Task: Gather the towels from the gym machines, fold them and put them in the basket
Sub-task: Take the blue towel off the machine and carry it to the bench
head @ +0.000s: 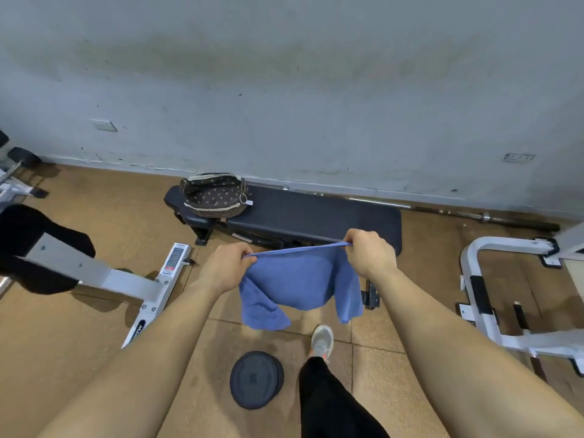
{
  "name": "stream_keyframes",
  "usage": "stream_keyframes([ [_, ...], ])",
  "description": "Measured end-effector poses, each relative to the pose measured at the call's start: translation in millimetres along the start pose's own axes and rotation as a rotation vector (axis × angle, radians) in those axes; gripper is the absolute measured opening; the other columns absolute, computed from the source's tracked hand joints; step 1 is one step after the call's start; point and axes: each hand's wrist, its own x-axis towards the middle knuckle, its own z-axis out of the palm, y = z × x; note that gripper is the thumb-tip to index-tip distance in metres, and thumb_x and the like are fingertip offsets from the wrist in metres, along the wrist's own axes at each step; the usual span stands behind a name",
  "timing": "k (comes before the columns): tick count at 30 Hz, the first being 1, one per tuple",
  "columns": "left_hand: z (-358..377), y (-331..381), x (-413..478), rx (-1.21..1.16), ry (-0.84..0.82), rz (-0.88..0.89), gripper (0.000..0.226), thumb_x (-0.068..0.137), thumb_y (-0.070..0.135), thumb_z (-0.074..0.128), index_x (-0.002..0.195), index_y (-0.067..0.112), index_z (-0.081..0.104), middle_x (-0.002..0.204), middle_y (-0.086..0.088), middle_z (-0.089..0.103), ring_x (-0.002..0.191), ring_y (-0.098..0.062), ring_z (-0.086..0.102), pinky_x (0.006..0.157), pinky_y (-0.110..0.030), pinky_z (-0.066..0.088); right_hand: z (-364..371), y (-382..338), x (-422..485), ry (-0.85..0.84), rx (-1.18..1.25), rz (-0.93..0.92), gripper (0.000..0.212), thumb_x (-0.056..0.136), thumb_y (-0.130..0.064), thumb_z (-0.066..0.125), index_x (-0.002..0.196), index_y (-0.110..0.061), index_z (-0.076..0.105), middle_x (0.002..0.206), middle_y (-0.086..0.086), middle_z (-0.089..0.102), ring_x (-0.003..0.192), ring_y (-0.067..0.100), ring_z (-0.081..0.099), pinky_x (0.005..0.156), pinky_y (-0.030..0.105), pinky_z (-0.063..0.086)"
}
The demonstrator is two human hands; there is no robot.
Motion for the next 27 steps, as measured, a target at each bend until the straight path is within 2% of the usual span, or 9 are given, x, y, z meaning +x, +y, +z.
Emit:
stream_keyframes([
  [3,-5.5,8.5,66.5,0.011,-0.033,-0.010,0.012,0.092,0.024,0.064,0.082,0.018,0.067,0.081,-0.003,0.066,0.080,-0.024,0.059,0.071,-0.034,0.048,5.4,10.6,63.3,-0.044,0.056,0.049,0.019,0.092,-0.013,0.045,0.097,-0.025,0.060,0.097,0.004,0.065,0.081,0.031,0.057,0.065,0.034,0.040],
  [7,-15.1,23.4,147.5,0.043,-0.056,-0.014,0.014,0.091,0.026,0.066,0.078,0.021,0.065,0.073,0.003,0.064,0.076,-0.021,0.058,0.067,-0.032,0.044,3.7,21.4,138.4,-0.128,0.123,0.113,0.027,0.090,-0.008,0.043,0.098,-0.027,0.062,0.091,0.001,0.060,0.079,0.029,0.056,0.065,0.033,0.043],
  [10,-15.2,26.9,199.4,0.082,-0.096,-0.032,0.016,0.090,0.030,0.068,0.077,0.022,0.064,0.073,0.003,0.065,0.074,-0.021,0.059,0.067,-0.033,0.046,4.4,33.2,185.9,-0.175,0.186,0.152,0.025,0.090,-0.009,0.044,0.091,-0.027,0.061,0.086,0.002,0.064,0.070,0.028,0.062,0.062,0.037,0.054],
  [13,-11.1,25.1,240.8,0.190,-0.152,-0.028,0.022,0.092,0.038,0.064,0.075,0.025,0.061,0.072,0.002,0.062,0.071,-0.019,0.056,0.061,-0.032,0.038,11.1,40.2,217.8,-0.192,0.267,0.182,0.019,0.095,-0.014,0.051,0.089,-0.026,0.065,0.082,0.005,0.066,0.064,0.029,0.065,0.063,0.043,0.060],
  [16,-5.9,17.4,274.3,0.327,-0.193,-0.021,0.028,0.094,0.051,0.053,0.079,0.028,0.057,0.075,0.004,0.061,0.073,-0.020,0.058,0.062,-0.034,0.045,26.2,41.2,236.7,-0.162,0.296,0.202,0.015,0.099,-0.018,0.053,0.094,-0.020,0.067,0.086,0.008,0.066,0.071,0.028,0.062,0.062,0.040,0.054],
  [19,-2.7,7.0,301.8,0.387,-0.251,0.025,0.032,0.096,0.056,0.047,0.082,0.027,0.054,0.075,0.004,0.059,0.071,-0.016,0.057,0.063,-0.035,0.046,43.8,38.7,245.2,-0.143,0.275,0.257,0.017,0.101,-0.023,0.050,0.098,-0.016,0.065,0.086,0.008,0.063,0.073,0.027,0.059,0.060,0.036,0.046],
  [23,-4.2,-10.9,336.3,0.385,-0.390,0.097,0.029,0.099,0.051,0.046,0.086,0.026,0.053,0.078,0.003,0.058,0.070,-0.014,0.055,0.061,-0.034,0.042,57.2,20.7,247.9,-0.198,0.207,0.382,0.010,0.096,-0.018,0.052,0.091,-0.017,0.060,0.083,0.009,0.062,0.075,0.032,0.060,0.061,0.040,0.050],
  [25,-3.4,-25.5,352.4,0.361,-0.454,0.126,0.024,0.101,0.043,0.046,0.091,0.024,0.055,0.083,0.000,0.062,0.074,-0.018,0.057,0.062,-0.034,0.042,66.1,10.3,250.6,-0.209,0.208,0.447,0.013,0.094,-0.013,0.047,0.090,-0.018,0.058,0.084,0.010,0.062,0.072,0.033,0.061,0.061,0.041,0.053],
  [27,-1.8,-41.6,367.8,0.351,-0.494,0.177,0.021,0.101,0.036,0.046,0.097,0.020,0.059,0.090,-0.005,0.067,0.080,-0.023,0.059,0.067,-0.035,0.045,76.0,-0.1,252.8,-0.186,0.219,0.490,0.014,0.092,-0.010,0.043,0.088,-0.019,0.054,0.092,0.011,0.061,0.078,0.035,0.060,0.068,0.042,0.054],
])
